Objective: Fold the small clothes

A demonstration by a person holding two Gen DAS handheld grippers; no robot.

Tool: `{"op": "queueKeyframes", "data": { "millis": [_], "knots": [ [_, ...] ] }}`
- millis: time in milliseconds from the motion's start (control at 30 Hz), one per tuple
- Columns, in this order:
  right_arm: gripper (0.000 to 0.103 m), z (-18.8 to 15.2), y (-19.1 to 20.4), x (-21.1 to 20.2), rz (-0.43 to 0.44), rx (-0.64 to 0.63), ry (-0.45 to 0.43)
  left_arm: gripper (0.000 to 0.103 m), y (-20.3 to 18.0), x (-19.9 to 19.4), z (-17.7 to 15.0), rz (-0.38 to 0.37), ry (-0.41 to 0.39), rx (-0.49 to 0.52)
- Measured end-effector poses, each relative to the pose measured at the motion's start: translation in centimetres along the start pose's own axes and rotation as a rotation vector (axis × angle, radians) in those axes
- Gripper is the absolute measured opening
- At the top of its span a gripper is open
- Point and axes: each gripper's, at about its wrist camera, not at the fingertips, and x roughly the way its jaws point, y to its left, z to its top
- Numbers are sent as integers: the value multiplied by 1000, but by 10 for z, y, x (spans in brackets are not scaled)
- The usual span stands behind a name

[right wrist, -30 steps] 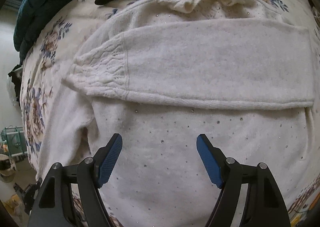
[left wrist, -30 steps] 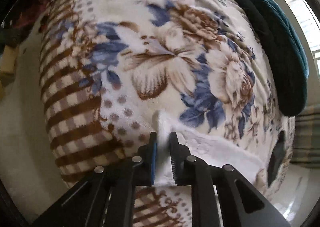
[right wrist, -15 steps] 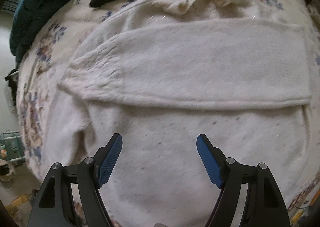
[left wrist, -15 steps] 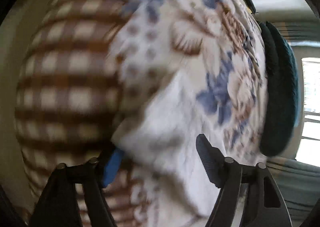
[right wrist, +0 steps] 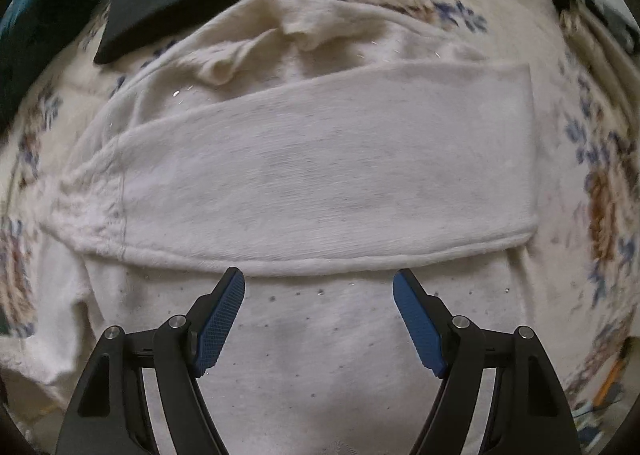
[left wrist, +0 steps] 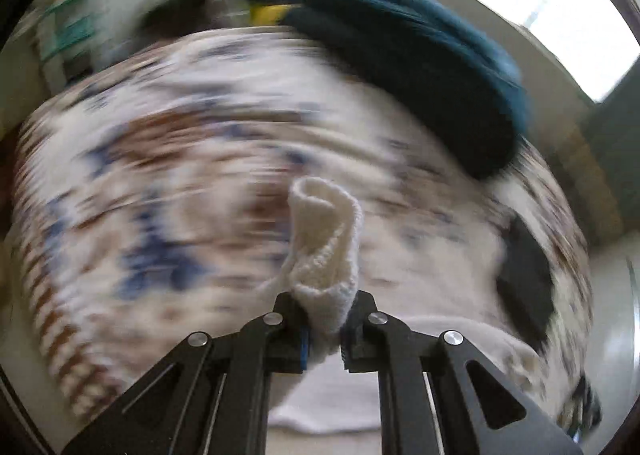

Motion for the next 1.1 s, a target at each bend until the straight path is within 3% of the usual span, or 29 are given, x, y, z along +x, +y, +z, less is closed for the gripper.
{"op": "queueKeyframes", "data": {
  "millis": [133, 233, 333, 400, 433, 467, 533, 567, 700, 800, 867, 967, 1000, 1033, 1067, 1100],
  "knots": [
    [78, 12, -34, -2, 42, 30, -13, 9, -135, 17, -34, -181, 76, 166],
    [78, 21, -67, -4, 62, 68, -17, 9, -245, 37, -89, -321, 175, 301],
    [78, 37, -106, -3, 54, 92, -18, 13, -307, 55, -130, -395, 261, 356],
    [78, 44, -131, -2, 56, 109, -10, 14, -329, 65, -146, -387, 290, 371],
    [78, 46, -140, -3, 65, 117, -4, 25, -334, 67, -151, -367, 280, 381],
    [78, 49, -151, -4, 87, 129, 1, 34, -333, 66, -152, -353, 260, 393],
    [78, 54, -164, -8, 138, 146, 2, 90, -323, 63, -149, -334, 235, 405],
    [78, 57, -169, -10, 182, 157, 4, 96, -316, 61, -148, -304, 218, 411],
    [79, 74, -165, -9, 370, 200, 20, 96, -266, 50, -132, -78, 107, 444],
    [79, 88, -135, 2, 484, 208, 48, 96, -231, 53, -128, 22, 104, 437],
    [79, 103, -111, 13, 508, 192, 53, 96, -206, 54, -128, 104, 110, 432],
    [79, 124, -73, 36, 428, 155, 52, 96, -175, 53, -127, 170, 120, 404],
    [70, 133, -63, 45, 410, 148, 61, 96, -167, 51, -126, 183, 119, 390],
    [54, 137, -55, 50, 387, 135, 70, 96, -158, 49, -124, 189, 120, 371],
    [7, 138, -48, 50, 351, 118, 54, 96, -150, 47, -121, 201, 119, 350],
    [9, 139, -44, 45, 319, 99, 32, 96, -150, 47, -120, 207, 118, 336]
  ]
}}
